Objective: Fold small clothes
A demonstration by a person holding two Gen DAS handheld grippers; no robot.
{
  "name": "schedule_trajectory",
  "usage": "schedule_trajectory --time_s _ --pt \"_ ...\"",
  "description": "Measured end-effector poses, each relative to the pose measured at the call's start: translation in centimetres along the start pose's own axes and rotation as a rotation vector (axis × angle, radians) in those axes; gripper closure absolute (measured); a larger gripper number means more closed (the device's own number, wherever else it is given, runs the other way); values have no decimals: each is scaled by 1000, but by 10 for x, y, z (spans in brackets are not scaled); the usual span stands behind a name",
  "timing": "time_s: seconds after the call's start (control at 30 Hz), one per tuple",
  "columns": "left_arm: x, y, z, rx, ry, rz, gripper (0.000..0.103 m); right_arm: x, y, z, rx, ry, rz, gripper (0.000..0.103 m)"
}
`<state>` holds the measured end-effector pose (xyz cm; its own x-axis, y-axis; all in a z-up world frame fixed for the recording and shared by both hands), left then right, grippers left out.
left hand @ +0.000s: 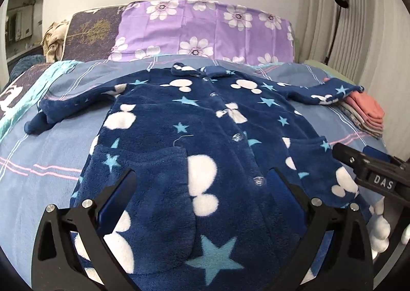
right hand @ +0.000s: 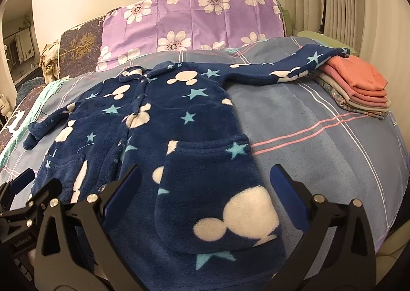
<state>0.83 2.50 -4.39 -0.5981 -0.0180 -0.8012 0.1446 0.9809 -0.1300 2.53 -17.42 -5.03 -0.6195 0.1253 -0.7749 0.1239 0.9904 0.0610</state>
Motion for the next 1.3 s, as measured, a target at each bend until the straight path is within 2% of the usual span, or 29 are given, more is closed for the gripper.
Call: schedule_trajectory --time_s 0.13,0.4,1.3 --pt "1 4 1 -40 17 15 1 1 5 0 -16 10 -13 2" --pt "4 8 1 -63 32 18 1 2 13 -3 -45 -1 -47 2" --pt "10 20 4 -54 59 -7 1 5 32 7 -49 31 -99 2"
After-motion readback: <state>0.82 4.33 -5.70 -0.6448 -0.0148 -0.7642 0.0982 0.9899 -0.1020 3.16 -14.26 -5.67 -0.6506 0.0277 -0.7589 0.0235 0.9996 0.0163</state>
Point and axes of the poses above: each gripper's, at about its wrist camera, not at the fingertips, and z roughly the way its jaws point, y to its left, x to its underside, the point moved 1 cm from there along z, roughly the way its jaws point, and after that the axes turned 4 degrees about x, right-handed, at the moved point
